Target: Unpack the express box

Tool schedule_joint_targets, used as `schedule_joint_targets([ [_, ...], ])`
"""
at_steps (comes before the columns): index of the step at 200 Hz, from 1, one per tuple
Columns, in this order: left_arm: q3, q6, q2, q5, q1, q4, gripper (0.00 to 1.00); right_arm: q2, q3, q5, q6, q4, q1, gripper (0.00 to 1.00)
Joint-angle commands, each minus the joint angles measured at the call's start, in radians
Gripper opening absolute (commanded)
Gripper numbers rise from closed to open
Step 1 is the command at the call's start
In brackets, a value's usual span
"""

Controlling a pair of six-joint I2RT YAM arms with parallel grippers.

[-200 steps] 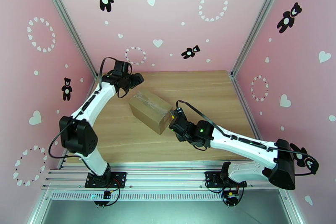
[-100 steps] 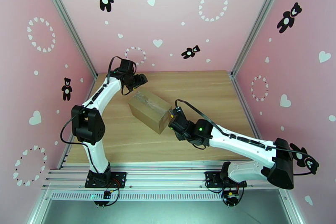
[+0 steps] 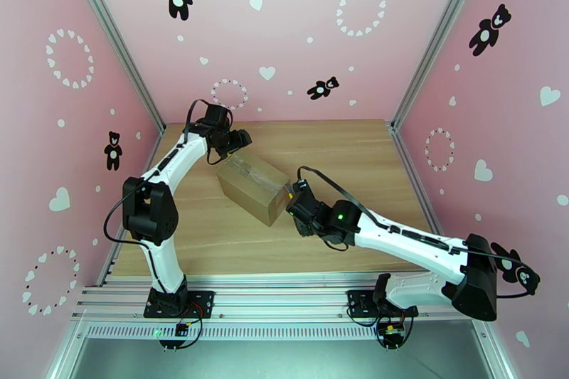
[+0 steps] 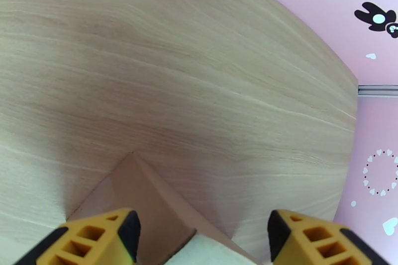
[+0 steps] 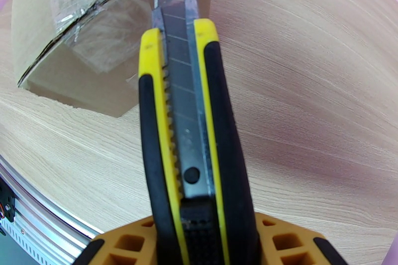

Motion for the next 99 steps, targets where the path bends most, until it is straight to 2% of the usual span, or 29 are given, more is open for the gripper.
schedule_joint_targets([
  [1,-0.018,-0.005,0.005,0.027,-0.015,0.011,0.73,-0.028,0.029,-0.008,-0.003,0.028,-0.007,0.00],
  [99,-0.009,-0.009,0.024,0.027,-0.026,0.015,0.73,-0.047,0.027,-0.033,-0.006,0.019,-0.019,0.00],
])
